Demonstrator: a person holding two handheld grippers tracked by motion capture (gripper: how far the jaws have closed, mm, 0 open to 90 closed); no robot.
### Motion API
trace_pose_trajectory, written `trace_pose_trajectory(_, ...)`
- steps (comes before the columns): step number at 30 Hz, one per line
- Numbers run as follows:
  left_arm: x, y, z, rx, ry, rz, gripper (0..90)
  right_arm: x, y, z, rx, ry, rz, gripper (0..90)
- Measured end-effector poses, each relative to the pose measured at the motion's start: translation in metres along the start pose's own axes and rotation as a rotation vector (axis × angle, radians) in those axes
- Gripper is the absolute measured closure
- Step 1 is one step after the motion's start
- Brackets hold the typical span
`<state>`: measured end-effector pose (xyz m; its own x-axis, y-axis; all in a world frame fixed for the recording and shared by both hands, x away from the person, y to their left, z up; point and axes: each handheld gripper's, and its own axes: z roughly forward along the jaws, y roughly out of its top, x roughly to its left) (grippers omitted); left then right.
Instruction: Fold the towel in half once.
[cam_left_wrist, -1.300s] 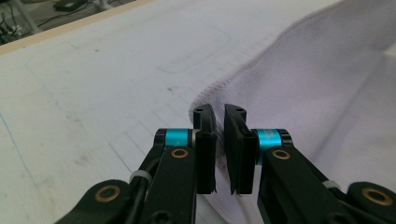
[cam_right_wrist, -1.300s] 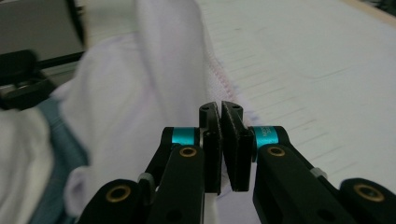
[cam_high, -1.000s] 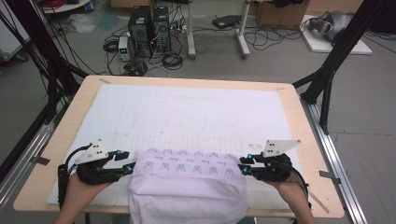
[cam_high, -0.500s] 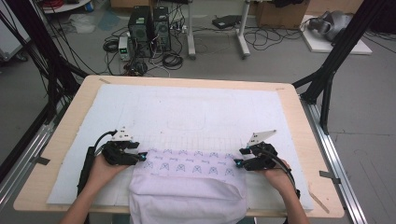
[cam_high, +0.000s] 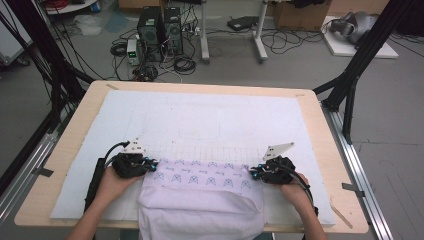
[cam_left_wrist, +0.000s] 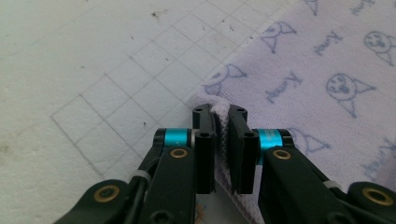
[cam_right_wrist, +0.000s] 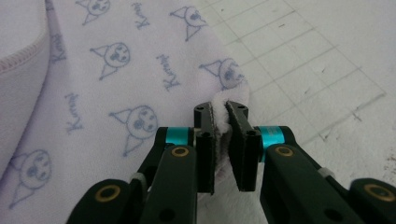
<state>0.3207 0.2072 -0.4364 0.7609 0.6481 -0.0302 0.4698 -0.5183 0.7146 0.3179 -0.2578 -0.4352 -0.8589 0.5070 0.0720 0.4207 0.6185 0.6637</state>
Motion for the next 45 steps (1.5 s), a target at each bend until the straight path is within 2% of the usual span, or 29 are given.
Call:
trace_pose_trajectory(3, 0.003, 0.007, 0.002, -0.025, 0.041, 0.007, 83.8, -0.006, 0.004, 0.001, 0.009, -0.001, -0.002, 83.2)
trace_pose_trajectory(5, 0.011, 0.014, 0.004, -0.046, 0.044, -0.020, 84.1, -0.015, 0.010, 0.002, 0.010, -0.005, 0.008, 83.7)
trace_pose_trajectory(6, 0.015, 0.017, 0.005, -0.055, 0.049, -0.034, 84.3, -0.020, 0.014, 0.002, 0.012, -0.015, 0.011, 84.0)
trace_pose_trajectory(8, 0.025, 0.029, 0.007, -0.068, 0.089, -0.046, 84.4, -0.030, 0.024, 0.001, 0.010, -0.054, -0.004, 84.4)
trace_pose_trajectory(10, 0.036, 0.045, 0.008, -0.079, 0.119, -0.057, 84.5, -0.045, 0.040, -0.001, 0.016, -0.097, 0.009, 84.5)
trace_pose_trajectory(11, 0.043, 0.056, 0.008, -0.085, 0.150, -0.061, 84.5, -0.050, 0.045, -0.002, 0.008, -0.116, 0.009, 84.6)
trace_pose_trajectory(13, 0.054, 0.076, 0.003, -0.106, 0.177, -0.074, 84.5, -0.065, 0.062, -0.008, -0.019, -0.153, 0.026, 84.7)
trace_pose_trajectory(16, 0.069, 0.109, -0.006, -0.100, 0.227, -0.053, 84.5, -0.087, 0.092, -0.022, -0.077, -0.181, 0.042, 84.8)
trace_pose_trajectory(17, 0.073, 0.120, -0.012, -0.115, 0.238, -0.052, 84.5, -0.093, 0.102, -0.027, -0.078, -0.194, 0.044, 84.8)
trace_pose_trajectory(19, 0.080, 0.142, -0.024, -0.151, 0.271, -0.049, 84.5, -0.102, 0.123, -0.038, -0.083, -0.224, 0.035, 84.8)
trace_pose_trajectory(21, 0.085, 0.158, -0.034, -0.170, 0.300, -0.036, 84.4, -0.109, 0.141, -0.050, -0.113, -0.247, 0.032, 84.8)
trace_pose_trajectory(23, 0.090, 0.167, -0.040, -0.201, 0.322, -0.054, 83.1, -0.115, 0.158, -0.062, -0.140, -0.253, 0.039, 84.3)
trace_pose_trajectory(24, 0.091, 0.167, -0.039, -0.199, 0.336, -0.071, 78.9, -0.117, 0.161, -0.062, -0.147, -0.250, 0.040, 81.1)
trace_pose_trajectory(25, 0.094, 0.164, -0.036, -0.171, 0.347, -0.089, 68.8, -0.119, 0.164, -0.061, -0.148, -0.246, 0.049, 70.4)
trace_pose_trajectory(26, 0.096, 0.159, -0.032, -0.143, 0.356, -0.105, 58.4, -0.120, 0.163, -0.057, -0.144, -0.253, 0.065, 65.1)
trace_pose_trajectory(27, 0.098, 0.149, -0.029, -0.132, 0.333, -0.127, 54.0, -0.122, 0.160, -0.052, -0.134, -0.226, 0.082, 62.7)
trace_pose_trajectory(28, 0.099, 0.140, -0.026, -0.131, 0.323, -0.138, 53.3, -0.122, 0.154, -0.045, -0.125, -0.195, 0.096, 60.2)
trace_pose_trajectory(30, 0.100, 0.125, -0.022, -0.128, 0.307, -0.161, 50.8, -0.119, 0.142, -0.035, -0.125, -0.172, 0.097, 57.4)
trace_pose_trajectory(32, 0.099, 0.109, -0.019, -0.111, 0.281, -0.183, 47.5, -0.114, 0.128, -0.025, -0.110, -0.151, 0.118, 52.9)
trace_pose_trajectory(34, 0.095, 0.095, -0.016, -0.101, 0.249, -0.175, 47.5, -0.108, 0.115, -0.014, -0.078, -0.114, 0.135, 49.9)
trace_pose_trajectory(38, 0.082, 0.075, -0.010, -0.111, 0.166, -0.157, 47.3, -0.092, 0.094, -0.003, -0.097, -0.079, 0.135, 50.0)
trace_pose_trajectory(39, 0.079, 0.072, -0.008, -0.113, 0.157, -0.152, 47.3, -0.086, 0.089, 0.002, -0.089, -0.071, 0.122, 49.8)
trace_pose_trajectory(41, 0.072, 0.067, -0.003, -0.077, 0.110, -0.135, 47.2, -0.076, 0.081, 0.008, -0.068, -0.065, 0.094, 49.7)
trace_pose_trajectory(43, 0.065, 0.062, 0.000, -0.082, 0.095, -0.115, 46.9, -0.068, 0.075, 0.011, -0.077, -0.056, 0.092, 49.8)
trace_pose_trajectory(45, 0.060, 0.052, 0.003, -0.088, 0.046, -0.123, 47.5, -0.059, 0.067, 0.015, -0.097, -0.034, 0.082, 50.1)
